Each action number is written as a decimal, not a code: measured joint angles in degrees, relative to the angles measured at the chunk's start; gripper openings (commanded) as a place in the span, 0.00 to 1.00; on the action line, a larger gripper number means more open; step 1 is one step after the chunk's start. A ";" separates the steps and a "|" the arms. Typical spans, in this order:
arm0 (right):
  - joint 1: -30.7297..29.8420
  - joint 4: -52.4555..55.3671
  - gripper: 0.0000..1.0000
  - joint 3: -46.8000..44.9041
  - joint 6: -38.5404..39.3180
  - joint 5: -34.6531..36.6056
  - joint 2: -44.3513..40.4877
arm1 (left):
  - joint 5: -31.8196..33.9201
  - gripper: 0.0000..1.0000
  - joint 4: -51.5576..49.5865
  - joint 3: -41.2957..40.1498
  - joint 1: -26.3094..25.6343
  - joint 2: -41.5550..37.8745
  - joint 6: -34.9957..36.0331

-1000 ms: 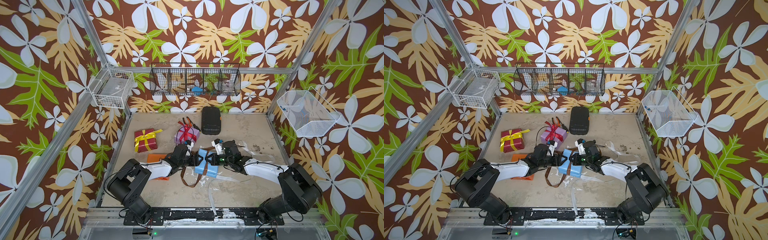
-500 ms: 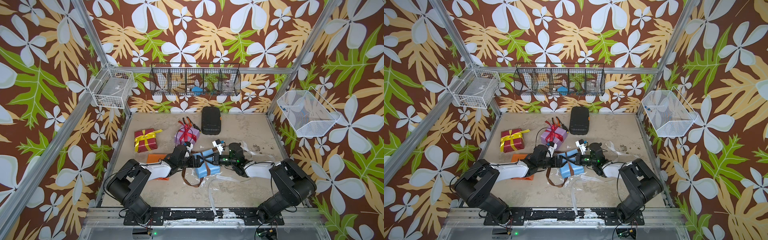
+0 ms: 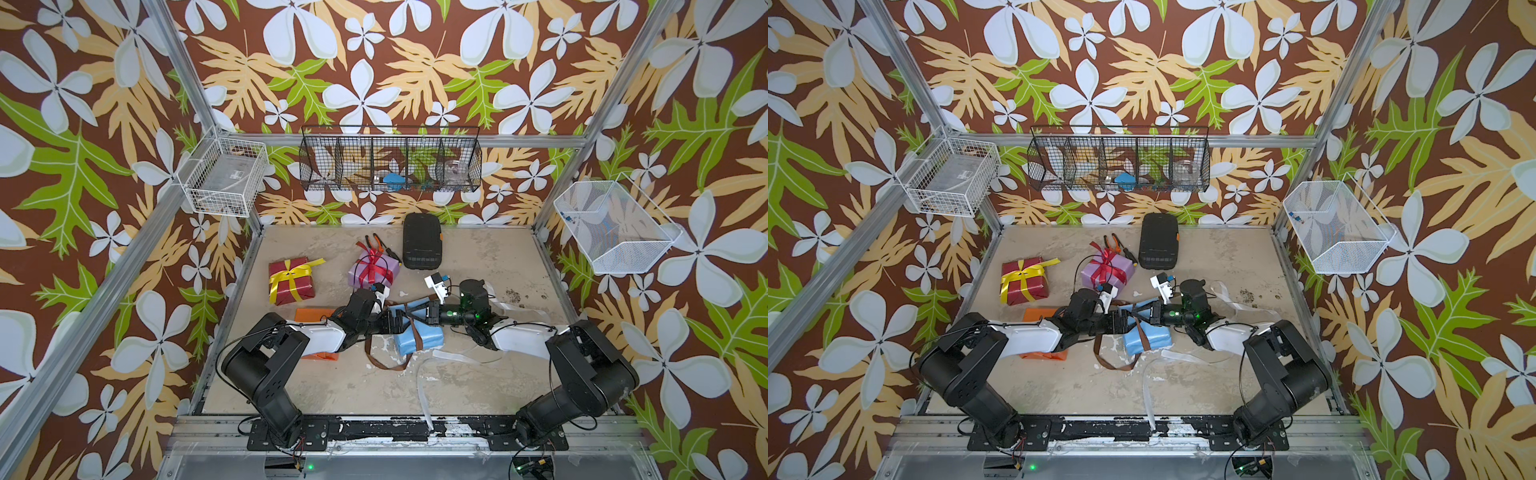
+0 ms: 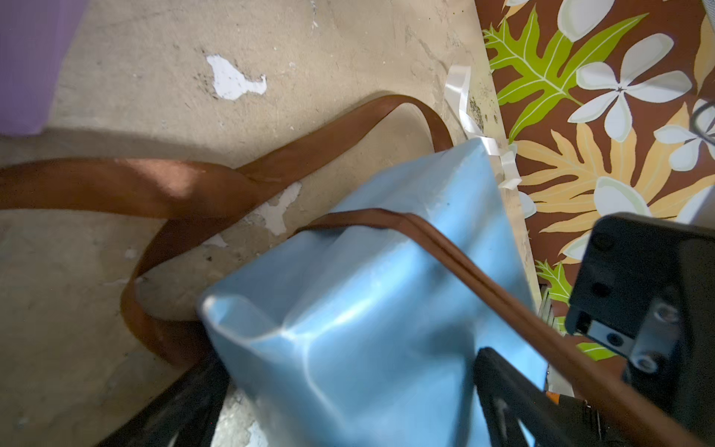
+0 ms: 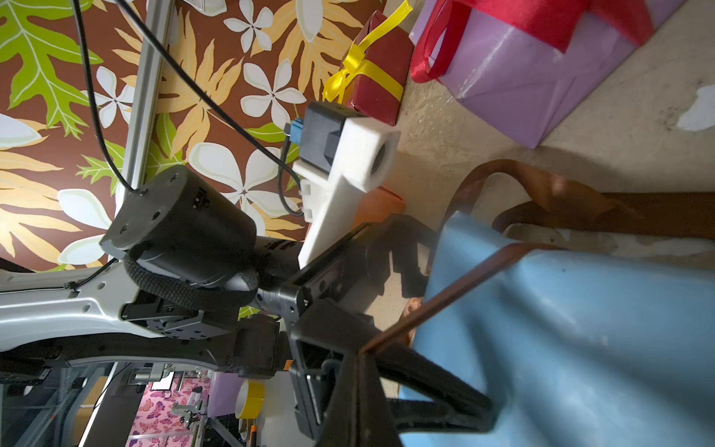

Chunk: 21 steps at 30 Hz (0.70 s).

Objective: Untie the ribbon bows on the gift boxes
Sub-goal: Pull the ribbon from the gift box.

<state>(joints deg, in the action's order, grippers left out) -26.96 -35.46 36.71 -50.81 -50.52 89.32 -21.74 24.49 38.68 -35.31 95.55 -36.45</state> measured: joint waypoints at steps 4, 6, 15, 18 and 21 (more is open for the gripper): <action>0.09 6.40 0.00 2.32 2.27 0.98 -1.84 | 0.81 1.00 0.26 -0.17 -0.04 -0.15 0.33; 0.26 9.16 0.00 3.63 3.48 1.11 -2.69 | 1.66 1.00 0.00 -0.33 -0.09 -0.76 0.37; 0.72 16.04 0.00 8.76 7.80 1.36 -5.97 | 4.79 1.00 -3.61 1.70 -0.17 -1.18 1.95; 0.81 18.10 0.00 9.60 8.35 1.46 -6.38 | 4.92 1.00 -3.69 2.38 -0.33 -0.50 2.12; 0.87 20.52 0.00 11.17 9.07 1.55 -7.04 | 5.07 1.00 -3.74 2.73 -0.44 -0.22 2.16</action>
<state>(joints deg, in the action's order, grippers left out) -26.09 -14.94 47.88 -41.74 -48.97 82.28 -16.67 20.75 41.41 -35.75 95.33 -34.28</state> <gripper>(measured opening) 0.051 0.996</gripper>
